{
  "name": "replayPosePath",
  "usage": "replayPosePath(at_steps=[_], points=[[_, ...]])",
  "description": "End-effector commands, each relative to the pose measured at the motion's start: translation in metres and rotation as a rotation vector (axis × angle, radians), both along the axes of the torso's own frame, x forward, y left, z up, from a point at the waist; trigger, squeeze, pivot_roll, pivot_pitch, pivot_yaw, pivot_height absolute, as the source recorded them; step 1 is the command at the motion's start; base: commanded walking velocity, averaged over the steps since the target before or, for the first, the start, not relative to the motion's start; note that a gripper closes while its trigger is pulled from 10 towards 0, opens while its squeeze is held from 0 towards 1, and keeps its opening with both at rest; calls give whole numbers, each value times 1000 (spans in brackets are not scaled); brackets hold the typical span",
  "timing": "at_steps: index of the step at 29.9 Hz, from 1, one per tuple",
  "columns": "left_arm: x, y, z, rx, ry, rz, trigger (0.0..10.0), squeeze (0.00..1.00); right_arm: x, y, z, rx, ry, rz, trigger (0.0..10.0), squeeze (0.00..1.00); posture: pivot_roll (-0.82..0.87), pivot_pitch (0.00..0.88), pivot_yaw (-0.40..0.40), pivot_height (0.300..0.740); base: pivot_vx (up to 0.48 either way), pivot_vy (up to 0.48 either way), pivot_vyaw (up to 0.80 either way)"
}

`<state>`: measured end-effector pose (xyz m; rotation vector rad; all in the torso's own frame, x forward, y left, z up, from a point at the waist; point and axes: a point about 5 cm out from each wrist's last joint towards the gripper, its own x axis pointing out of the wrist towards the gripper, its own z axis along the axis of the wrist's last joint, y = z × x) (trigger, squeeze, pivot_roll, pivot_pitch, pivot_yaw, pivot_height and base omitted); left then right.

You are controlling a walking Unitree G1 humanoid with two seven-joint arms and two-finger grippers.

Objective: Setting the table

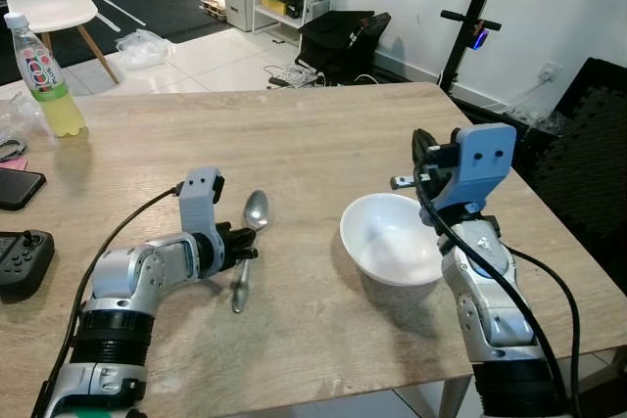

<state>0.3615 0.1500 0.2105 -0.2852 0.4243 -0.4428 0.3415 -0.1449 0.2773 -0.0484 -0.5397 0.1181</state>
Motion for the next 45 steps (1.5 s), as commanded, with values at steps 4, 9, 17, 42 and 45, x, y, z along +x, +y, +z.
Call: replayPosePath(at_steps=[4,9,17,42,45], points=[[-4,3,-3,0,13,9,10000,1000,-1,2,-4,10,4,13,10000,0,102,144,-4,740,0,0,0],[-16,21,34,97,-123,49,10000,0,-3,0,-1,10,-8,2,10000,0,93,148,14,740,0,0,0],[-15,35,71,194,-245,-116,10000,0,-2,-3,1,-12,-18,-4,10000,0,136,152,0,740,0,0,0],[37,-53,63,184,-315,-624,10000,0,-11,-85,-24,-59,311,-182,10000,0,53,183,68,740,0,0,0],[38,-56,64,180,-336,-625,10000,0,-10,-85,-19,-11,305,-178,10000,0,56,180,64,740,0,0,0]])
